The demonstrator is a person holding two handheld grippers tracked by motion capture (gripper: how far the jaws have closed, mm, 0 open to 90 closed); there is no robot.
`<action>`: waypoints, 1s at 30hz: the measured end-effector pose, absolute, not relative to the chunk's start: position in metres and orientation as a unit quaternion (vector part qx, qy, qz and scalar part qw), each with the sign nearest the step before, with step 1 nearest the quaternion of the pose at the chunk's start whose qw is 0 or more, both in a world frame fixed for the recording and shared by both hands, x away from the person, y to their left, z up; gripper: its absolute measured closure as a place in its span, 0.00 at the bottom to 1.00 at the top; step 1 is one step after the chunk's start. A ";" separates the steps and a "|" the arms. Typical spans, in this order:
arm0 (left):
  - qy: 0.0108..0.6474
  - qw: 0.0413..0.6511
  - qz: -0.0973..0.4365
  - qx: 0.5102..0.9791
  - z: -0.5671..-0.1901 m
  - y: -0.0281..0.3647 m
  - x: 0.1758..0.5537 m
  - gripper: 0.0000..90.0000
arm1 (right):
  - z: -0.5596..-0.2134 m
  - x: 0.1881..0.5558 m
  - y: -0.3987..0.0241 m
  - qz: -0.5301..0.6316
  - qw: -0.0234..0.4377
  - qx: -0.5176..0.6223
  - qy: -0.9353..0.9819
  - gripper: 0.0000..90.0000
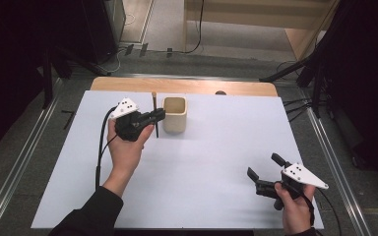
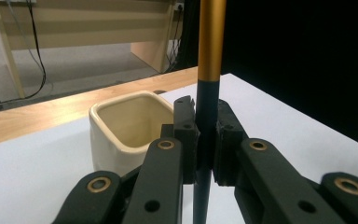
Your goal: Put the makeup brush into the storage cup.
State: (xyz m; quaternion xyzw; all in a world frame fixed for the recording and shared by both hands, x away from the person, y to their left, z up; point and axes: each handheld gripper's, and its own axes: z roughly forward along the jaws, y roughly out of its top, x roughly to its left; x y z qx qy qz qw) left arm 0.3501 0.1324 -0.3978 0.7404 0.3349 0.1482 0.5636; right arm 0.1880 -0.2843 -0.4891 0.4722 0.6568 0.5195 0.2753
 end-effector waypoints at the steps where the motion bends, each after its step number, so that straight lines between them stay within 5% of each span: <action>1: 0.333 0.564 0.148 0.741 -0.397 0.131 0.353 0.93 | -0.489 0.188 -0.284 0.520 0.274 0.473 0.656 0.00; 30: 0.337 0.588 0.158 0.718 -0.378 0.106 0.401 0.93 | -0.491 0.189 -0.285 0.516 0.276 0.471 0.661 0.00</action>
